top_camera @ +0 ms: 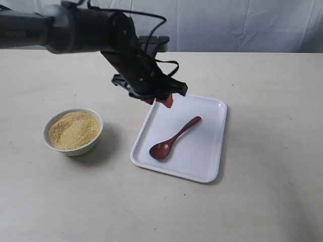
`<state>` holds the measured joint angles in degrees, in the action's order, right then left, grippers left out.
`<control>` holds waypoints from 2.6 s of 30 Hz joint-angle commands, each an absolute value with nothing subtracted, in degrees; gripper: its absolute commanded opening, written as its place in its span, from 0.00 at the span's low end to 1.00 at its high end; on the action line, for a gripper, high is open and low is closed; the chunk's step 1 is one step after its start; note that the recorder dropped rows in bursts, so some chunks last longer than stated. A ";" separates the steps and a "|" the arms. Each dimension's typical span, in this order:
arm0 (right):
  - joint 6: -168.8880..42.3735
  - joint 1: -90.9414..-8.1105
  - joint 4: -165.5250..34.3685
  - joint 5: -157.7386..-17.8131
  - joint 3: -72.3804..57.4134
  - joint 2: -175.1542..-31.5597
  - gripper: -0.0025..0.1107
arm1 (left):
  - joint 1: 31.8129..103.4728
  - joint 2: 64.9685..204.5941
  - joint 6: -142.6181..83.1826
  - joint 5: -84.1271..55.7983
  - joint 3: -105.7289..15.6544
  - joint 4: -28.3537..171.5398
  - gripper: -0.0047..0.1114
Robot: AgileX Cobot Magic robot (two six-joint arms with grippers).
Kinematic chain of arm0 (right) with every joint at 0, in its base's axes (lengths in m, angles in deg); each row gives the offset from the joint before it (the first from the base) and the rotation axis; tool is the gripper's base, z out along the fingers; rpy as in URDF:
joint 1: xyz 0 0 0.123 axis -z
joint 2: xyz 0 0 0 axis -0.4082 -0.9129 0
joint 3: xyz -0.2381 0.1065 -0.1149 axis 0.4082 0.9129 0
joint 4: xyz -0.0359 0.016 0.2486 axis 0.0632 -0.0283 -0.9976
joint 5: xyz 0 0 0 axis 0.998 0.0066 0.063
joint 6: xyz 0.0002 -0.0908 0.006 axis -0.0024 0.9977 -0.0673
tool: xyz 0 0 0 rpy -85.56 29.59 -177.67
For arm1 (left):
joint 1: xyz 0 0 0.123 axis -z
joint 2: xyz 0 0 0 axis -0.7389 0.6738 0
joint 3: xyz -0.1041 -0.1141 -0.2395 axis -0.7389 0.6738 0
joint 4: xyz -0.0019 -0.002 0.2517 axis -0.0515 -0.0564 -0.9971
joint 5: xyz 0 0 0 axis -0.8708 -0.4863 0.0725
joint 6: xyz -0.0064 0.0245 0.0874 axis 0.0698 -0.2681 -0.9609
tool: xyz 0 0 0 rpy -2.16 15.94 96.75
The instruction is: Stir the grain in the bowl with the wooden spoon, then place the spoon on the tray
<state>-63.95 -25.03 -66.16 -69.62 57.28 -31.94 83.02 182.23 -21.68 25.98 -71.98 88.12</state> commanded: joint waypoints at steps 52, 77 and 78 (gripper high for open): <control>-63.95 -24.76 -66.07 -70.27 57.41 -31.56 0.02 | 65.82 115.49 -18.41 -14.16 -5.44 75.59 0.04; -63.95 -24.76 -66.21 -70.27 57.41 -31.56 0.02 | 65.82 99.24 -18.64 -20.41 6.98 80.62 0.04; -63.95 -24.76 -66.21 -70.27 57.41 -31.56 0.02 | 65.82 99.24 -18.64 -20.41 6.98 80.62 0.04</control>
